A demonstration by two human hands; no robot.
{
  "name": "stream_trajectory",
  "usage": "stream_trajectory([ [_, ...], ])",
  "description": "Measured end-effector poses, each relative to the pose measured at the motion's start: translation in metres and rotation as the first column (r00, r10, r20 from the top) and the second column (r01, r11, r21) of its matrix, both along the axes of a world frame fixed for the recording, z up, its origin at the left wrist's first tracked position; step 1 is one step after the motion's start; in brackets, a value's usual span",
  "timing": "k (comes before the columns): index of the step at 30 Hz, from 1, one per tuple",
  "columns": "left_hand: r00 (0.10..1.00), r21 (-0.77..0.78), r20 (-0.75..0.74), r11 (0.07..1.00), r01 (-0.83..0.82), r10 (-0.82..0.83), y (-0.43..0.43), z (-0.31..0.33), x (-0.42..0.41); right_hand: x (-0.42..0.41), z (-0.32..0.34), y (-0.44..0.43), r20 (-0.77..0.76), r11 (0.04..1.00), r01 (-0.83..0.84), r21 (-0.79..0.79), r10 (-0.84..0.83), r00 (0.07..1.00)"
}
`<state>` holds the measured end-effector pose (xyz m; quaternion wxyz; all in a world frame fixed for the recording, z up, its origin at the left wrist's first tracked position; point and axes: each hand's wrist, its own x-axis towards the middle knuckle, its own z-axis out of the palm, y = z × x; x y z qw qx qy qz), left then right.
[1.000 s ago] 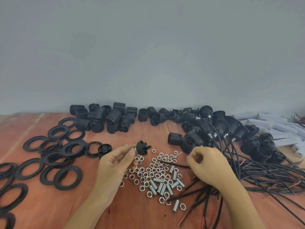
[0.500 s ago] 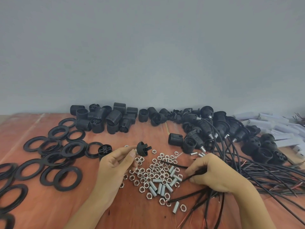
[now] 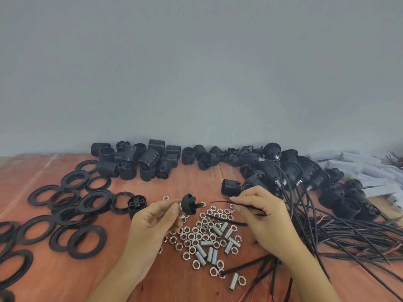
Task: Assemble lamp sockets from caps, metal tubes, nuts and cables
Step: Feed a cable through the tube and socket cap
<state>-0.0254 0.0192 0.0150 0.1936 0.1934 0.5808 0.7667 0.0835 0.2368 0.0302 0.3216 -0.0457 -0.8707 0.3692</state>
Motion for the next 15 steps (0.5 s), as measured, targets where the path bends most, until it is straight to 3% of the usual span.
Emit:
stream_trajectory([
  [6, 0.993, 0.089, 0.019, 0.989, 0.116, -0.118, -0.002, 0.002, 0.0, -0.015, -0.016, -0.036, -0.046, 0.991, -0.029, 0.134, 0.036, 0.998],
  [10, 0.968, 0.225, 0.135, 0.958, 0.18, -0.213, -0.006, 0.005, -0.004, -0.018, -0.018, -0.032, -0.08, 0.997, 0.034, 0.072, -0.028, 0.996],
  [13, 0.943, 0.197, 0.08, 0.933, 0.303, -0.323, -0.005, 0.007, 0.0, -0.021, -0.015, -0.036, -0.136, 0.997, 0.043, 0.058, -0.035, 0.99],
  [15, 0.948, 0.169, 0.077, 0.941, 0.294, -0.31, -0.001, 0.006, 0.005, -0.024, -0.013, -0.045, -0.156, 0.999, -0.011, 0.044, 0.018, 0.988],
])
